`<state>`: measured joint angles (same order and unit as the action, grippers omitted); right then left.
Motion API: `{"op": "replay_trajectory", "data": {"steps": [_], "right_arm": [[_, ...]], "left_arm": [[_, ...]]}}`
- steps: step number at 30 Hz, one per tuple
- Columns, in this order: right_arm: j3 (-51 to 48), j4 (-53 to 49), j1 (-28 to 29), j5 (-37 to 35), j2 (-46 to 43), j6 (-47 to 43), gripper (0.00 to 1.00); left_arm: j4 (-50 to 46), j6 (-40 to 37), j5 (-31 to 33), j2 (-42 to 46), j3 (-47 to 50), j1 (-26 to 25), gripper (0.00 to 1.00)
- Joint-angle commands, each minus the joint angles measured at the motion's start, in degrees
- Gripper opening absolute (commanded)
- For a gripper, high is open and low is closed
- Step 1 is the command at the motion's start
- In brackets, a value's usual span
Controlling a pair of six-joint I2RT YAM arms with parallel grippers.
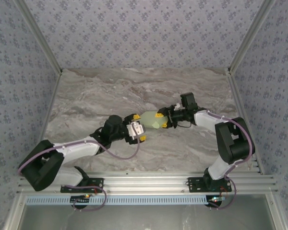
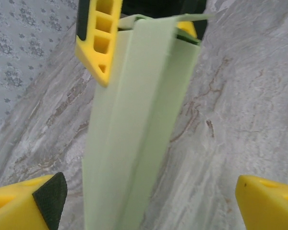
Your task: Fold the paper box
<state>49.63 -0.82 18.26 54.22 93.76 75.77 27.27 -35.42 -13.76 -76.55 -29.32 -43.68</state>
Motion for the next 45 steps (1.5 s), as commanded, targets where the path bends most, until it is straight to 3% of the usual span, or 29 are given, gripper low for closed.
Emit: {"op": "replay_trajectory", "data": {"steps": [1,14,20,26,34,39,45], "right_arm": [[-0.7,-3.0,1.3,-0.5,-1.4,-1.4,0.46],[-1.8,2.6,5.5,-3.3,-2.5,5.6,0.45],[-2.3,4.5,6.2,-3.9,-2.3,7.7,0.45],[-3.1,4.4,6.0,-3.8,-1.2,7.6,0.5],[-1.4,-0.9,4.1,-2.9,-0.4,2.9,0.67],[0.6,-12.7,-0.2,-4.7,-2.2,-6.5,0.76],[0.3,-18.9,-8.1,-7.1,-3.5,-14.1,0.8]], "left_arm": [[3.4,-3.2,1.7,-2.0,-2.3,-1.2,0.91],[7.8,-4.6,8.6,-11.5,-4.1,-4.6,0.75],[7.8,-4.0,9.1,-11.3,-3.9,-4.6,0.55],[-1.0,-3.3,7.5,-7.8,-6.1,-4.1,0.47],[-11.9,-2.8,5.3,-4.1,-8.0,-3.0,0.42],[-30.4,-3.4,3.7,-4.8,-15.1,-2.4,0.42],[-49.9,-3.2,1.3,-6.4,-23.4,-1.6,0.45]]}}
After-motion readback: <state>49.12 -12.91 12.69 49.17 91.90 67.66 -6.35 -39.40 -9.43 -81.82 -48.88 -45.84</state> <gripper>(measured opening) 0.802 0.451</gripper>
